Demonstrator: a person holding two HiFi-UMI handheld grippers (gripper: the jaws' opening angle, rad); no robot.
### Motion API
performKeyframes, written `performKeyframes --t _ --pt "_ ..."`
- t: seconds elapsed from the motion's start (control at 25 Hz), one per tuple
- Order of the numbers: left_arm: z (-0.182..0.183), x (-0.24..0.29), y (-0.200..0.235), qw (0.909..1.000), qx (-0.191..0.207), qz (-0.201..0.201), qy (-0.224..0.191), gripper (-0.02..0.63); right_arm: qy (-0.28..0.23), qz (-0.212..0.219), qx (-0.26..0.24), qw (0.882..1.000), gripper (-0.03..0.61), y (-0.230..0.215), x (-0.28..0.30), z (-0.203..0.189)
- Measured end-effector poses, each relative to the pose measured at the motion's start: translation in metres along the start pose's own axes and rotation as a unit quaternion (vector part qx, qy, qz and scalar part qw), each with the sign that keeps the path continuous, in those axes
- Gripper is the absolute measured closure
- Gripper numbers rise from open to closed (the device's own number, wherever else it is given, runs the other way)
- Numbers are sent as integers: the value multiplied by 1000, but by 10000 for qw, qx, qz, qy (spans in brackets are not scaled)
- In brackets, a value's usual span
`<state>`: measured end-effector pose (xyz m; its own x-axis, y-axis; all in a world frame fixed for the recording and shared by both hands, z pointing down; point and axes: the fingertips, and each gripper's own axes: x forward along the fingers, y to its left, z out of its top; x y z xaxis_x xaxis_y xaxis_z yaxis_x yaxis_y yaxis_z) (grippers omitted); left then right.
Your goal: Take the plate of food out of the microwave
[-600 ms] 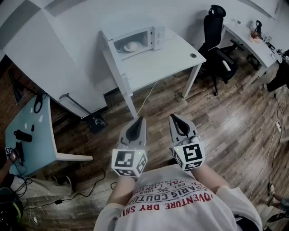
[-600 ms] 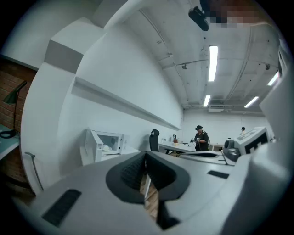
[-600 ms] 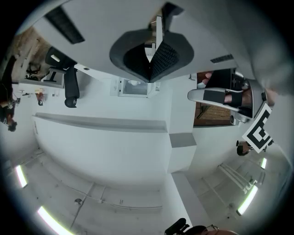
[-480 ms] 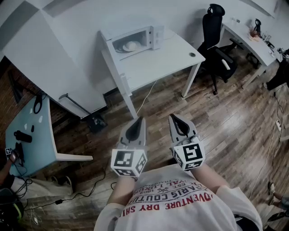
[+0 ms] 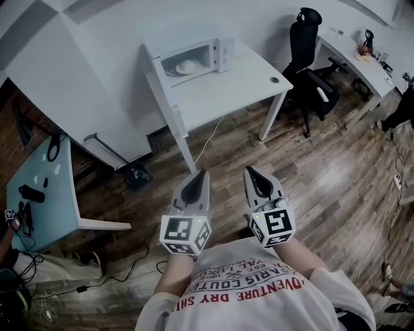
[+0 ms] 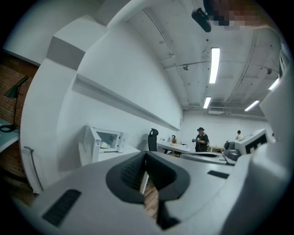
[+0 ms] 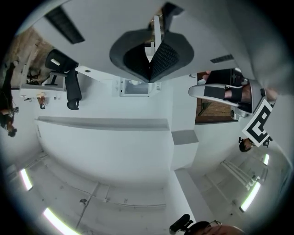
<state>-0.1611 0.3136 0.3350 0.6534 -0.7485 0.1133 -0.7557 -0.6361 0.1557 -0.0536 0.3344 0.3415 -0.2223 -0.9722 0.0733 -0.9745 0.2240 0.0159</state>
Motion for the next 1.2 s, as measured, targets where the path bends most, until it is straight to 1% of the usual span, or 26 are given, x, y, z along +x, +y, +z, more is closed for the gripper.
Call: performKeyframes --t 0.24,0.36,0.56,0.76,1.04,1.2 --pt "-19 0 2 9997 -197 26 174 606 65 -29 132 9999 566 -6 -4 -11" --pt "-30 8 3 9990 -323 57 295 606 70 16 135 9999 566 -19 3 -12" --pt "-30 34 9 9981 -447 328 283 606 5 143 114 9998 566 -51 28 -6" --pt "-15 88 12 9973 -353 619 152 606 -69 410 114 9991 566 -94 65 0" --pt "3 177 2 9929 -454 1102 21 606 -4 904 122 9958 566 -176 124 9" --pt "6 227 -9 9899 -560 1300 -61 606 70 1231 14 9924 566 -215 148 8"
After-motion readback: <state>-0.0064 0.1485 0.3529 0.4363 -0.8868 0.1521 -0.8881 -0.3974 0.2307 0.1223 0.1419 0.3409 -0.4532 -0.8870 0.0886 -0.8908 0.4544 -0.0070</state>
